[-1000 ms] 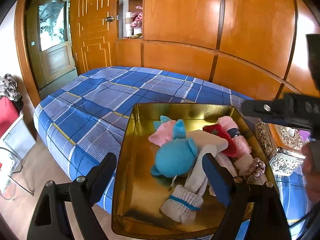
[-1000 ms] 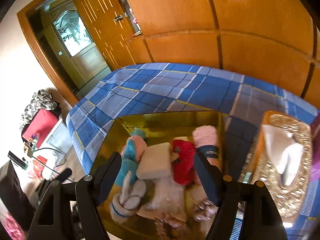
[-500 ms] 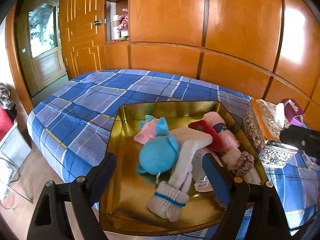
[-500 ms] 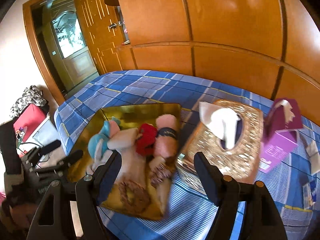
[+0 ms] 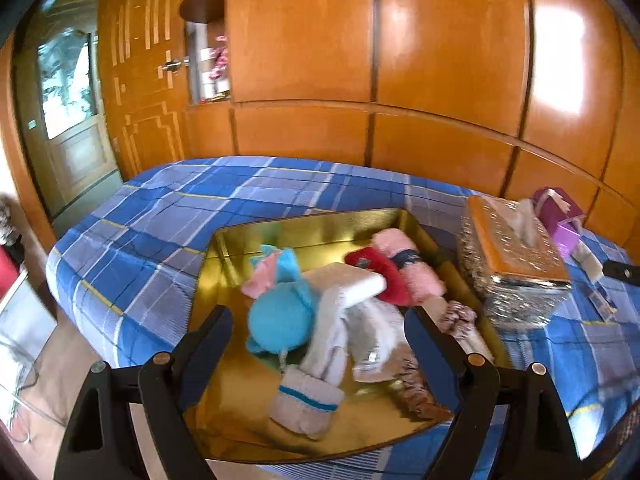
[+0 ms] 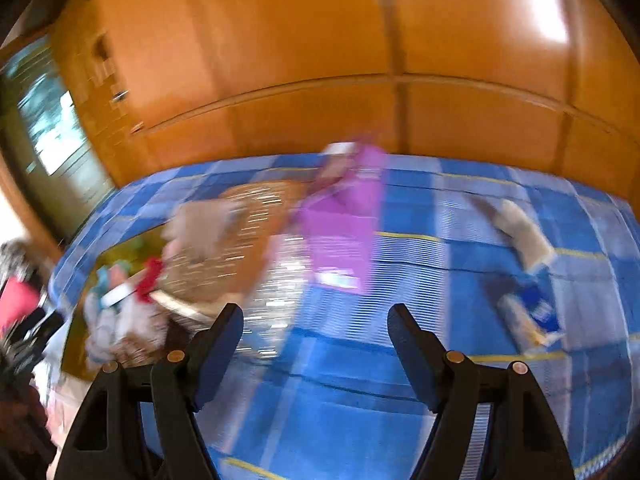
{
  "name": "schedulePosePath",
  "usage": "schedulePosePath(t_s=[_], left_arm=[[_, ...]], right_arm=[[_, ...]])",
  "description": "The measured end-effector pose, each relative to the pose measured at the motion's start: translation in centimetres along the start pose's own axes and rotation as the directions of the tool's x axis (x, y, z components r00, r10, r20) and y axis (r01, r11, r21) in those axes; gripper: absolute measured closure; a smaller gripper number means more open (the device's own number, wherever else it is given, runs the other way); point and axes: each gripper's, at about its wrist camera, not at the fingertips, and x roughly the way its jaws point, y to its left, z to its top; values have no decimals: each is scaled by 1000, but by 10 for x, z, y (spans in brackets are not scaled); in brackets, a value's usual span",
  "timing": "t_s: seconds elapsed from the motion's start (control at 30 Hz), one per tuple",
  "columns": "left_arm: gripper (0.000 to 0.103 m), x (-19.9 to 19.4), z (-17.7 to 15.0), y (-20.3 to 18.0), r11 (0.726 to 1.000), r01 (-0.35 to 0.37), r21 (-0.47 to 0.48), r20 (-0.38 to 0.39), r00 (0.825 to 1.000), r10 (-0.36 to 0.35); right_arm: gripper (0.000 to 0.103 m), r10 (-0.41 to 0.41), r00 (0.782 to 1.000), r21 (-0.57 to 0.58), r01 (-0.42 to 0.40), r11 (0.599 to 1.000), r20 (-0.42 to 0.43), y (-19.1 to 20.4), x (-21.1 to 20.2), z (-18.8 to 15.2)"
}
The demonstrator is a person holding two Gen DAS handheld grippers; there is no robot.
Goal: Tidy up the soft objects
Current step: 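Move the right tool toward the white rolled towel while the left tool moves to the Tempo pack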
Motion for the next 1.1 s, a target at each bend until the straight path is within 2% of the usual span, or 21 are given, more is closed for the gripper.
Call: schedulePosePath(t_s=[0.17,0.27,0.37,0.43,0.5,0.63,0.73,0.83,0.87,0.9,1.0,1.1], left_arm=[[15,-7,0,-25,995,78,63,-8,997,-78],[15,-11,0,-44,985,134,109,-17,991,-133],[15,-16,0,-72,959,215,184,-36,977,-212],[15,-21,1,-93,932,267,246,-47,963,-264],[15,-24,2,-118,894,321,314,-60,946,-318],[15,-27,0,-175,779,424,461,-122,900,-418],[15,-28,1,-217,696,453,558,-141,878,-458],[15,-18,2,-255,645,485,591,-187,860,-476],[15,-13,4,-266,634,508,582,-217,849,-481],[15,-6,5,-280,625,548,557,-264,830,-492],[15,13,10,-309,625,628,463,-359,778,-516],[17,37,15,-344,629,698,343,-454,709,-540]], right_arm=[[27,-94,995,157,89,984,23,-61,-13,0],[27,-143,989,249,128,960,40,-95,-25,-4],[27,-171,984,323,148,935,44,-123,-35,-10],[27,-200,979,366,171,914,42,-142,-44,-16],[27,-231,972,408,195,892,41,-160,-52,-22],[27,-279,959,502,221,836,42,-193,-71,-36],[27,-295,954,538,224,813,50,-211,-82,-44],[27,-302,952,550,228,803,46,-223,-85,-48],[27,-300,953,547,230,805,42,-225,-85,-49],[27,-297,954,539,232,810,35,-227,-84,-50],[27,-291,956,518,236,822,26,-231,-82,-51],[27,-282,959,526,226,820,28,-235,-79,-53]])
